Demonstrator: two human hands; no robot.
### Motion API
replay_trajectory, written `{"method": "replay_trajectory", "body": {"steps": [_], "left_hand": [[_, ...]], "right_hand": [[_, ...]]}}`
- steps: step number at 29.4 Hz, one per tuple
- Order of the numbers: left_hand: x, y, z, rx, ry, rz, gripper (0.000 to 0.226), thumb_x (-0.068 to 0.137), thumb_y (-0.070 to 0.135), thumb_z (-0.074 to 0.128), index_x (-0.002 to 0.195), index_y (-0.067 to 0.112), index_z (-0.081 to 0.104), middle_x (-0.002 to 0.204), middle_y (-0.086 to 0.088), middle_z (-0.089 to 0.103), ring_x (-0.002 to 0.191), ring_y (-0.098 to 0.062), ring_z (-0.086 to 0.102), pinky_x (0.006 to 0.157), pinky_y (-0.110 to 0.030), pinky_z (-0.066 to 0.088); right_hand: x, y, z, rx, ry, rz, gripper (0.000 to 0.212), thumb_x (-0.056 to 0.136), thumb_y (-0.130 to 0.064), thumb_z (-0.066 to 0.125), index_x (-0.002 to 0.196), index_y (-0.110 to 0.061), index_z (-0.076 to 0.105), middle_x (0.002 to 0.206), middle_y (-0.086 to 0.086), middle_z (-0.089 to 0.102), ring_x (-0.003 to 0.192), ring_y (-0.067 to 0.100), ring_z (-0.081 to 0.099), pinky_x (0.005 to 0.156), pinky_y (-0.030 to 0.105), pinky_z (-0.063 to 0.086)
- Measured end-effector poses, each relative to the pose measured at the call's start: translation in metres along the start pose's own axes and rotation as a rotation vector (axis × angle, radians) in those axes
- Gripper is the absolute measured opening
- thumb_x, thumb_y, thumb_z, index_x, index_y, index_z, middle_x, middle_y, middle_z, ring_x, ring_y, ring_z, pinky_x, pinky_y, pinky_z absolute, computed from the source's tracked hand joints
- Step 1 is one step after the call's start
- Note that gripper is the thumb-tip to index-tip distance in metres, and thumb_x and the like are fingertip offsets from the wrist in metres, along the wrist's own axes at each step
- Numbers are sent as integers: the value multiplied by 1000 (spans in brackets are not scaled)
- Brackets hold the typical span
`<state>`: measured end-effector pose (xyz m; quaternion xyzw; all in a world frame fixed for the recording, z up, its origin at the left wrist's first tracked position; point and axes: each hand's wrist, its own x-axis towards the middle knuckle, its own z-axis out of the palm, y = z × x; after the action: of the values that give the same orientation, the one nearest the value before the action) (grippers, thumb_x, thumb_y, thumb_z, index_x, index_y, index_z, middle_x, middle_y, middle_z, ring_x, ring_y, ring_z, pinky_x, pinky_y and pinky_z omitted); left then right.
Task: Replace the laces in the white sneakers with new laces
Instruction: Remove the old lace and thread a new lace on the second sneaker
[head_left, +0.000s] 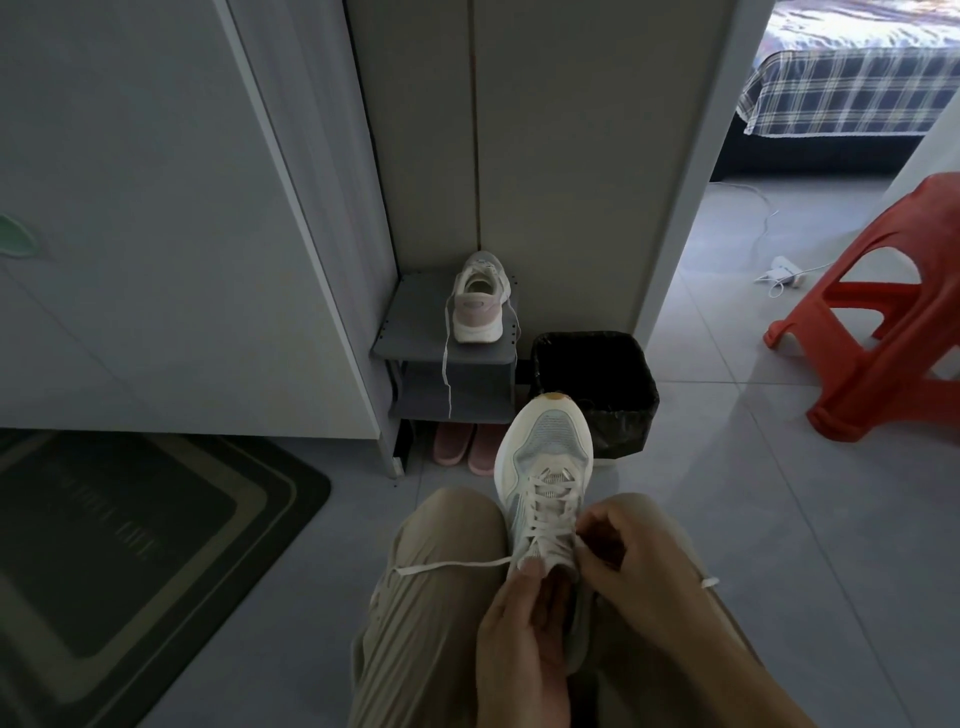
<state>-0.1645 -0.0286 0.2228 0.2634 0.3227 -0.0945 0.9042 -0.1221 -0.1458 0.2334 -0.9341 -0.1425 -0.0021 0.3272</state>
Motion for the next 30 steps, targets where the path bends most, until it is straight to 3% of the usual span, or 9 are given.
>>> {"method": "replay_trajectory", "body": {"steps": [2,5,8,11,15,18,22,26,30], "left_hand": [[1,4,0,-23,-49,-114,45,63,23,74,100,0,64,75,-16,70,69,-25,68,64,-33,55],[-3,11,-7,211,-26,-84,16,83,11,61,93,0,66,78,-16,71,74,-27,68,55,-29,55],[1,17,-27,913,-9,442,21,75,10,70,88,19,57,88,1,66,81,-18,64,63,-21,50],[13,25,-35,1645,11,1046,26,72,40,61,89,36,42,88,22,44,73,3,46,61,-13,40],[29,23,-30,1936,-28,1418,9,72,35,60,72,26,58,71,10,52,65,-5,47,58,-18,43],[29,26,-29,1901,-22,1426,13,75,35,48,70,24,51,67,7,51,59,-8,47,59,-17,35],[25,26,-27,1849,-13,1354,14,72,33,44,76,27,32,63,8,50,45,-3,42,45,-12,28],[27,26,-27,1897,-6,1261,15,71,35,41,76,27,28,53,8,48,41,3,37,45,-7,18],[31,35,-35,1824,-79,1103,20,73,37,45,79,32,26,58,14,40,45,0,34,40,-9,18]], "right_hand": [[-7,-1,9,-102,-13,-95,29,70,-38,68,96,-36,55,94,-24,44,72,-8,45,60,3,35],[-11,0,16,-175,69,-151,33,63,-35,65,91,-33,49,89,-12,53,75,-6,41,63,0,32],[-8,8,22,-155,200,-206,28,65,-33,64,89,-32,47,91,-10,52,80,1,42,71,1,36],[-9,7,22,-234,290,-283,27,60,-28,66,86,-28,58,91,-7,54,84,8,43,77,8,37],[-13,6,21,-264,354,-345,19,72,-30,56,76,-15,68,81,0,62,83,9,42,87,10,30],[-13,14,30,-334,329,-347,23,67,-36,62,82,-19,61,80,-1,61,79,10,46,78,19,37],[-14,7,37,-444,204,-193,67,35,-37,88,81,-21,42,71,-3,56,56,10,54,51,18,46],[-11,5,36,-382,268,-196,52,46,-30,86,76,-23,44,62,-6,55,47,9,52,47,10,36],[-15,7,28,-246,332,-202,12,77,-34,46,74,-23,51,64,-8,56,48,1,50,53,13,39]]}}
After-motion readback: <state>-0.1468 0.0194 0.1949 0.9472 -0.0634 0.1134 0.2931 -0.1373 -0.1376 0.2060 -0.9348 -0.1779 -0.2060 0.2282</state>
